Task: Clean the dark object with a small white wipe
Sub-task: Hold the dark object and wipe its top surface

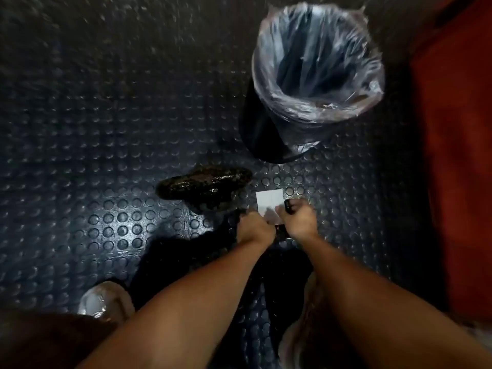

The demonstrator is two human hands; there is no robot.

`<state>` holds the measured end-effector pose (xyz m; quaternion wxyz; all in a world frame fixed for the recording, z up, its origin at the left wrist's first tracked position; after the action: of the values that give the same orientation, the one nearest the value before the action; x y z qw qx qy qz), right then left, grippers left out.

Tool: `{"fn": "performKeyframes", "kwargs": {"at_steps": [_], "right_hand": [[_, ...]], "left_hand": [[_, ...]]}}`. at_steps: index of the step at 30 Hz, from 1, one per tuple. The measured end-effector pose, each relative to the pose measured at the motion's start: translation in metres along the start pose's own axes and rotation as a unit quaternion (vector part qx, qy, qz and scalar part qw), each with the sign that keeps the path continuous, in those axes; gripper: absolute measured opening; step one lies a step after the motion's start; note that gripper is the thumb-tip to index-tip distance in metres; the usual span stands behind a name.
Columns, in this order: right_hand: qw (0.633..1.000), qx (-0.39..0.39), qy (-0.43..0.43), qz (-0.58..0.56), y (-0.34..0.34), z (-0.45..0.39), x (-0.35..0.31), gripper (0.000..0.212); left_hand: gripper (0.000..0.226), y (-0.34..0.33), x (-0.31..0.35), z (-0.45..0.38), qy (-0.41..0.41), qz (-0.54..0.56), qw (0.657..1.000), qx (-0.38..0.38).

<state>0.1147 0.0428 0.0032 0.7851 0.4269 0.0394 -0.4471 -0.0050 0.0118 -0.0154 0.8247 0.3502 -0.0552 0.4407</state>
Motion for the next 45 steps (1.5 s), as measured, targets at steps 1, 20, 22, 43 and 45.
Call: {"fn": "performKeyframes", "kwargs": {"at_steps": [1, 20, 22, 43, 45], "right_hand": [[1.000, -0.001, 0.001, -0.003, -0.002, 0.000, -0.001, 0.037], [0.958, -0.057, -0.059, -0.276, 0.020, 0.030, -0.004, 0.026], [0.947, -0.084, -0.023, -0.308, 0.038, 0.050, -0.016, 0.034], [0.938, -0.075, 0.331, -0.076, 0.136, 0.193, -0.153, 0.005], [0.931, -0.100, 0.331, -0.116, 0.141, 0.188, -0.163, 0.007]], "left_hand": [[0.060, -0.002, -0.001, -0.002, 0.011, 0.014, 1.000, 0.015], [0.028, 0.043, 0.000, 0.029, -0.138, 0.300, 0.944, 0.003], [0.037, 0.062, 0.003, 0.040, -0.211, 0.307, 0.928, -0.027], [0.014, 0.249, 0.030, 0.168, -0.430, 0.128, 0.890, 0.078], [0.024, 0.258, 0.036, 0.167, -0.425, 0.180, 0.886, 0.047]]}}
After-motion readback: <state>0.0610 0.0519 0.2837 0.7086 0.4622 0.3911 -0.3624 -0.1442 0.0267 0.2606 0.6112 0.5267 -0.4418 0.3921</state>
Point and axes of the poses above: each hand's wrist, its own z-axis away from the middle knuckle, its own y-axis out of the back of the hand, x = y × z, the point moved 2 cm from there along -z, towards the middle knuckle, and after that the axes turned 3 degrees about -y, right-handed, at the moved point
